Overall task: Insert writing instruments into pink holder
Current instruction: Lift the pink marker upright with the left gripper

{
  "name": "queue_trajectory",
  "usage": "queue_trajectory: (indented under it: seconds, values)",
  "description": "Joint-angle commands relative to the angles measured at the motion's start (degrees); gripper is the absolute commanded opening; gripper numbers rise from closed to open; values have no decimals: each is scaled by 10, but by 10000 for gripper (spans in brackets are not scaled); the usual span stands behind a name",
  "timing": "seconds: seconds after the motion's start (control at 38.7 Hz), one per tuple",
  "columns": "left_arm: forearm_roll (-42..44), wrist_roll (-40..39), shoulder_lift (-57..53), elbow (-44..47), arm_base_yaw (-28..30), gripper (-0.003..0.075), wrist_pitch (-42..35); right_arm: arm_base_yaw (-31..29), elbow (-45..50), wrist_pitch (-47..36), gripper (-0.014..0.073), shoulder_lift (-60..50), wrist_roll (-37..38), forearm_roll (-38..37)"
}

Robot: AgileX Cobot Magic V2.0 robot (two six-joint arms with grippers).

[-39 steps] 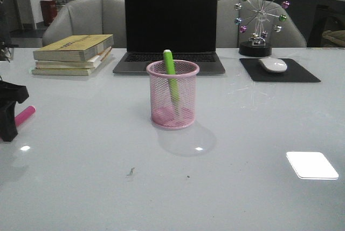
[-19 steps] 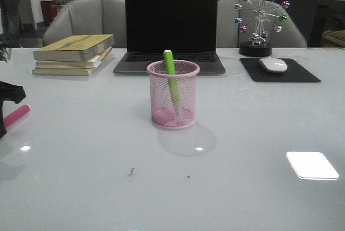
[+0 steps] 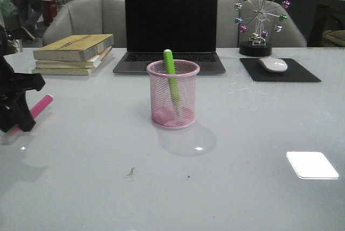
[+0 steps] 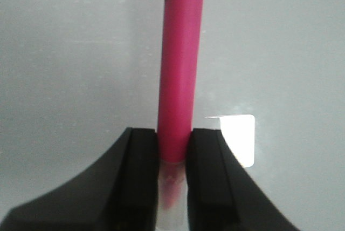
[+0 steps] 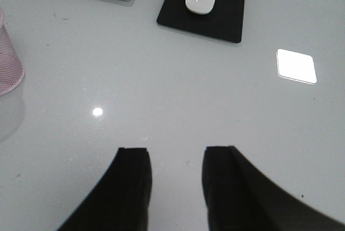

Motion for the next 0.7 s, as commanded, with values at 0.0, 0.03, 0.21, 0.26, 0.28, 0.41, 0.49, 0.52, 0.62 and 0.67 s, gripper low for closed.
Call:
queue_trajectory:
  seconds: [0.0,0.03,0.21,0.26,0.28,0.41,0.49,0.52,0.62,0.67]
  values:
    - [-31,17,-71,-10,-22,99,-52,-3,-17,-38,368,-5,-4,-4]
    - [-31,17,-80,-10,-28,99,-62,-3,-17,-38,368,-5,-4,-4]
    - [-31,21,-144,-10,-80,99,-151,-3,-17,-38,368,-5,-4,-4]
    - [-31,23,-158,-10,-98,99,-177,-3,-17,-38,368,-5,-4,-4]
    - [-31,26,-163,-10,-105,99,-187,-3,-17,-38,368,-5,-4,-4]
    - [-32,27,-177,-10,-152,99,-248,-3,-17,-38,368,-5,-4,-4]
    - [-32,27,-178,-10,-184,99,-290,-3,-17,-38,368,-5,-4,-4]
    - [-32,27,-178,-10,-196,99,-307,-3,-17,-38,368,-5,-4,-4]
    - [-32,27,-177,-9,-243,101,-393,-3,-17,-38,368,-5,-4,-4]
    - [-32,27,-174,-9,-261,101,-440,-3,-17,-38,368,-5,-4,-4]
